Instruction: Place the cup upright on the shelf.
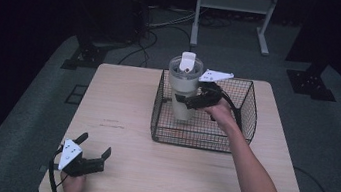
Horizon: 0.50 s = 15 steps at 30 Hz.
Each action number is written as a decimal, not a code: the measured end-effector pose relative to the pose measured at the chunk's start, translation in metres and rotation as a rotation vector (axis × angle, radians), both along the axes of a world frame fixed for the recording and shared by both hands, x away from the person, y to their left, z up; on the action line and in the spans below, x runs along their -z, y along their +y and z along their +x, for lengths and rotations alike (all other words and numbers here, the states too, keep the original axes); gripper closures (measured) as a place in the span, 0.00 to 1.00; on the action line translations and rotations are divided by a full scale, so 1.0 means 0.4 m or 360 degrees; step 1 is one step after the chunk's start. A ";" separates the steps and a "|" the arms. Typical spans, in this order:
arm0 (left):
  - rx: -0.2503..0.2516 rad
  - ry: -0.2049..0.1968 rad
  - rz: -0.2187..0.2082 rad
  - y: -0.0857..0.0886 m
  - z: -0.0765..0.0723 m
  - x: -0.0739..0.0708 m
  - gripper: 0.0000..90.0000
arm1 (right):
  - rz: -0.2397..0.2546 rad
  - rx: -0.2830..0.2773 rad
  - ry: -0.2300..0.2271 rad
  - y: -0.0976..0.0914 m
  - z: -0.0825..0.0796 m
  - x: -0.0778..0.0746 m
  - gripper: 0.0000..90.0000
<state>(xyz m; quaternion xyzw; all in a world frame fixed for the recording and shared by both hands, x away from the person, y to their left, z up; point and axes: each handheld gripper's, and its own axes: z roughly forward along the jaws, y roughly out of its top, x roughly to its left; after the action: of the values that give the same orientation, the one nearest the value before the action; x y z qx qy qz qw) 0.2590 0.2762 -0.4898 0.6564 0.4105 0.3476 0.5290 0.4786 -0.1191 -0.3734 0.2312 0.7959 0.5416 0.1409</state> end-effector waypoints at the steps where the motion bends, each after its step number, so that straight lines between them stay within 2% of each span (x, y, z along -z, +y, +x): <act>1: 0.0000 0.0000 0.0000 0.000 0.000 0.000 0.00 | 0.0000 0.0000 0.0000 0.000 0.000 0.000 0.10; 6: -0.0001 0.0000 -0.0001 0.000 0.000 0.000 0.00 | -0.0024 -0.0005 0.0036 0.001 0.010 0.029 0.10; 15: 0.0001 -0.0006 -0.0004 0.001 0.000 0.000 0.00 | -0.0056 -0.0032 0.0074 0.004 0.023 0.054 0.10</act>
<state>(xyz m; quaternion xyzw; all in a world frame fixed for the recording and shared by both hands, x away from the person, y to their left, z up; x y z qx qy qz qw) 0.2591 0.2765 -0.4899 0.6552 0.4097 0.3482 0.5307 0.4878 -0.1174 -0.3949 0.2333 0.8106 0.5234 0.1209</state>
